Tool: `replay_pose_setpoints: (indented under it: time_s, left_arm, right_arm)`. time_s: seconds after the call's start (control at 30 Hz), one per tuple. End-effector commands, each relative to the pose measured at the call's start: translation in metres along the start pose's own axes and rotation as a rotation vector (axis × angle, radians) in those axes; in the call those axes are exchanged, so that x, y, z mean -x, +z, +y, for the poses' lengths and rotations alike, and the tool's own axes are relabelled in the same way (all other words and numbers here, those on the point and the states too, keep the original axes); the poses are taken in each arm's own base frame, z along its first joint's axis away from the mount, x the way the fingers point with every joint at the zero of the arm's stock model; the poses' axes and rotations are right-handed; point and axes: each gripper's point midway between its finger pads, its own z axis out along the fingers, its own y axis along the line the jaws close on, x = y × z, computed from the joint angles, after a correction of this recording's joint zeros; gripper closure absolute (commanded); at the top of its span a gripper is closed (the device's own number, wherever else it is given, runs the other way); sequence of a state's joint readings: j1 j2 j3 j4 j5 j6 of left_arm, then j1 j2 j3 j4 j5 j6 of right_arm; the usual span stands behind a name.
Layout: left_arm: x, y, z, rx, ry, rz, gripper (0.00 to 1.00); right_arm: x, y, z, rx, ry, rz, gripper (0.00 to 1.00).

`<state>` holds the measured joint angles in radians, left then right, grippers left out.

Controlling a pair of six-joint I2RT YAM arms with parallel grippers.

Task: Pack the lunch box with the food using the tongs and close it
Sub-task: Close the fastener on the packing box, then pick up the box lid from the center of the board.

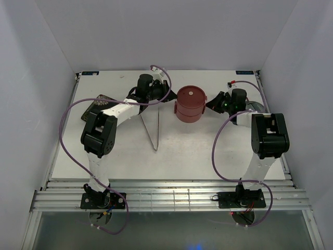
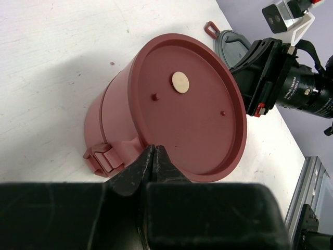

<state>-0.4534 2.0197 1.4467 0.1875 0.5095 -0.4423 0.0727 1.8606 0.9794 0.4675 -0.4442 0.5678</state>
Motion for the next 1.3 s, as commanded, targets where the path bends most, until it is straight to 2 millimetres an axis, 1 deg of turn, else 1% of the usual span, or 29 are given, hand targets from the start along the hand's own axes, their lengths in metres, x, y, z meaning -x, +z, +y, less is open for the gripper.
replay_pose_setpoints:
  time_s: [0.0, 0.13, 0.2, 0.23, 0.27, 0.33, 0.37, 0.4, 0.43, 0.47, 0.53, 0.57, 0.6, 0.63, 0.67, 0.7, 0.73, 0.77, 0.8, 0.83, 0.87, 0.9, 0.93, 1.0, 1.03, 1.07, 1.2, 1.23, 1.27]
  left_arm:
    - [-0.02, -0.002, -0.013, -0.026, -0.018, 0.065, 0.91]
    - [-0.018, -0.006, -0.015, -0.022, -0.014, 0.059, 0.91]
    - [-0.014, -0.008, -0.015, -0.017, -0.007, 0.048, 0.91]
    - [-0.013, -0.009, -0.016, -0.015, -0.006, 0.045, 0.9]
    - [-0.005, -0.013, -0.017, -0.004, 0.001, 0.024, 0.87]
    - [0.007, -0.018, -0.018, 0.015, 0.008, -0.008, 0.79]
    - [0.02, -0.024, -0.024, 0.019, 0.023, -0.04, 0.73]
    - [0.028, -0.028, -0.027, 0.025, 0.032, -0.061, 0.71]
    - [0.039, -0.032, -0.028, 0.046, 0.042, -0.092, 0.68]
    - [0.053, -0.041, -0.036, 0.048, 0.056, -0.128, 0.63]
    - [0.071, -0.051, -0.04, 0.069, 0.075, -0.176, 0.47]
    - [0.08, -0.057, -0.045, 0.07, 0.086, -0.197, 0.34]
    - [0.09, -0.065, -0.053, 0.063, 0.102, -0.22, 0.31]
    - [0.093, -0.07, -0.056, 0.054, 0.108, -0.221, 0.3]
    - [0.094, -0.074, -0.058, 0.054, 0.107, -0.225, 0.29]
    - [0.101, -0.084, -0.065, 0.048, 0.117, -0.242, 0.21]
    - [0.101, -0.089, -0.066, 0.052, 0.115, -0.241, 0.13]
    - [0.1, -0.094, -0.067, 0.056, 0.109, -0.244, 0.02]
    - [0.092, -0.098, -0.064, 0.064, 0.093, -0.229, 0.02]
    - [0.093, -0.109, -0.071, 0.058, 0.079, -0.238, 0.02]
    - [0.087, -0.114, -0.075, 0.04, 0.073, -0.231, 0.02]
    - [0.069, -0.116, -0.071, 0.04, 0.058, -0.202, 0.02]
    - [0.069, -0.126, -0.078, 0.034, 0.062, -0.218, 0.02]
    - [0.057, -0.133, -0.076, 0.037, 0.018, -0.23, 0.02]
    - [0.038, -0.133, -0.072, 0.017, 0.011, -0.218, 0.02]
    - [0.033, -0.137, -0.074, 0.006, 0.014, -0.218, 0.02]
    - [0.014, -0.129, -0.061, 0.024, -0.012, -0.182, 0.02]
    - [0.011, -0.127, -0.061, 0.015, -0.012, -0.17, 0.02]
    - [0.01, -0.125, -0.06, 0.011, -0.015, -0.164, 0.02]
  right_arm:
    - [-0.009, 0.005, 0.019, 0.063, -0.028, 0.041, 0.92]
    - [-0.008, -0.004, 0.008, 0.017, -0.012, 0.034, 0.92]
    - [0.003, -0.016, 0.001, -0.022, -0.012, 0.001, 0.92]
    - [0.004, -0.024, -0.009, -0.059, 0.003, 0.0, 0.92]
    - [0.012, -0.036, -0.01, -0.102, -0.01, -0.019, 0.91]
    - [0.036, -0.056, -0.004, -0.152, -0.055, -0.071, 0.84]
    - [0.043, -0.064, -0.004, -0.192, -0.078, -0.078, 0.74]
    - [0.061, -0.079, -0.023, -0.294, -0.109, -0.121, 0.7]
    - [0.068, -0.095, -0.025, -0.343, -0.114, -0.123, 0.66]
    - [0.082, -0.103, -0.023, -0.365, -0.137, -0.146, 0.59]
    - [0.096, -0.119, -0.045, -0.465, -0.156, -0.136, 0.54]
    - [0.106, -0.125, -0.047, -0.494, -0.16, -0.129, 0.51]
    - [0.111, -0.13, -0.054, -0.524, -0.161, -0.124, 0.5]
    - [0.115, -0.134, -0.069, -0.563, -0.17, -0.103, 0.48]
    - [0.127, -0.14, -0.071, -0.595, -0.176, -0.111, 0.47]
    - [0.132, -0.14, -0.075, -0.602, -0.175, -0.111, 0.46]
    - [0.132, -0.138, -0.092, -0.62, -0.158, -0.08, 0.45]
    - [0.129, -0.141, -0.097, -0.638, -0.132, -0.036, 0.44]
    - [0.152, -0.143, -0.094, -0.643, -0.145, -0.068, 0.43]
    - [0.152, -0.141, -0.109, -0.66, -0.124, -0.048, 0.43]
    - [0.156, -0.14, -0.11, -0.64, -0.125, -0.039, 0.42]
    - [0.166, -0.141, -0.109, -0.63, -0.129, -0.044, 0.41]
    - [0.163, -0.137, -0.122, -0.631, -0.116, -0.014, 0.41]
    - [0.163, -0.132, -0.13, -0.622, -0.139, 0.032, 0.41]
    - [0.16, -0.126, -0.14, -0.633, -0.135, 0.08, 0.41]
    - [0.158, -0.126, -0.146, -0.649, -0.141, 0.103, 0.41]
    - [0.153, -0.133, -0.18, -0.759, -0.184, 0.141, 0.41]
    - [0.149, -0.13, -0.189, -0.762, -0.175, 0.152, 0.41]
    - [0.15, -0.127, -0.19, -0.748, -0.179, 0.16, 0.41]
